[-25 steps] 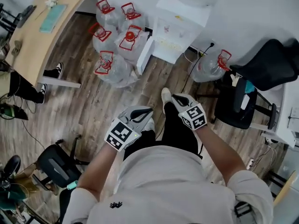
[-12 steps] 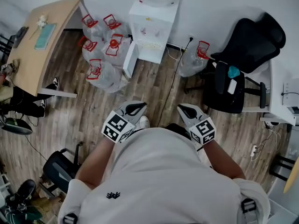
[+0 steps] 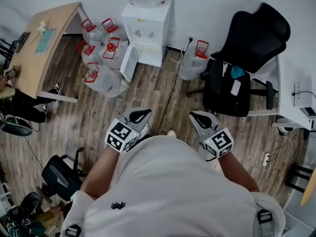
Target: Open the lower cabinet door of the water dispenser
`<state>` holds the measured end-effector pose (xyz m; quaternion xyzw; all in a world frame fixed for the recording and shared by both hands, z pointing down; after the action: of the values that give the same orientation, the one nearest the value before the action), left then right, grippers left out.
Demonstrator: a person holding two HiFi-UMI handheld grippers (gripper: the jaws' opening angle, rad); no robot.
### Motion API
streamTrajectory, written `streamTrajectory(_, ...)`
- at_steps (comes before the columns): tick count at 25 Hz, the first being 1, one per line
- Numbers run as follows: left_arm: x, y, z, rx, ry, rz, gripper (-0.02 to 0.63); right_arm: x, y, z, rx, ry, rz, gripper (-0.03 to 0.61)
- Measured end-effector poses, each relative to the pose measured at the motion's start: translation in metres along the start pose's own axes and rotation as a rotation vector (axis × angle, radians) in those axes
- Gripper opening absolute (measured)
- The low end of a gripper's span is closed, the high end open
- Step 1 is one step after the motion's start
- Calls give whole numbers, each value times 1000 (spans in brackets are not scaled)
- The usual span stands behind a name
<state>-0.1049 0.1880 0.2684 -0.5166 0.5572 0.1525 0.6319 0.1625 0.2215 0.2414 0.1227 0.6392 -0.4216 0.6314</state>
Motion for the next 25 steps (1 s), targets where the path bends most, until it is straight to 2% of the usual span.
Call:
streamTrajectory(5, 6, -19, 44, 15, -1, 5, 58, -14, 33, 9, 49, 2, 18, 2)
streamTrajectory(11, -1, -32, 83, 37, 30, -29, 58, -24, 63, 16, 93, 36, 25, 2)
streamTrajectory(25, 8, -51, 110, 37, 5, -68, 58, -43, 84, 26, 95, -1, 69, 2)
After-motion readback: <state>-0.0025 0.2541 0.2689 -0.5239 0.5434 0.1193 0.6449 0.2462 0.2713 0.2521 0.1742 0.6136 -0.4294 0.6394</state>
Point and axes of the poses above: the fingertips, and each gripper's own axes: y backward along the fingers, z to its right, x out of its top, the point moved 8 cm from there along y, backward along the fingers, and after that the axes turned 3 degrees about -y, right-handed, at the moved point
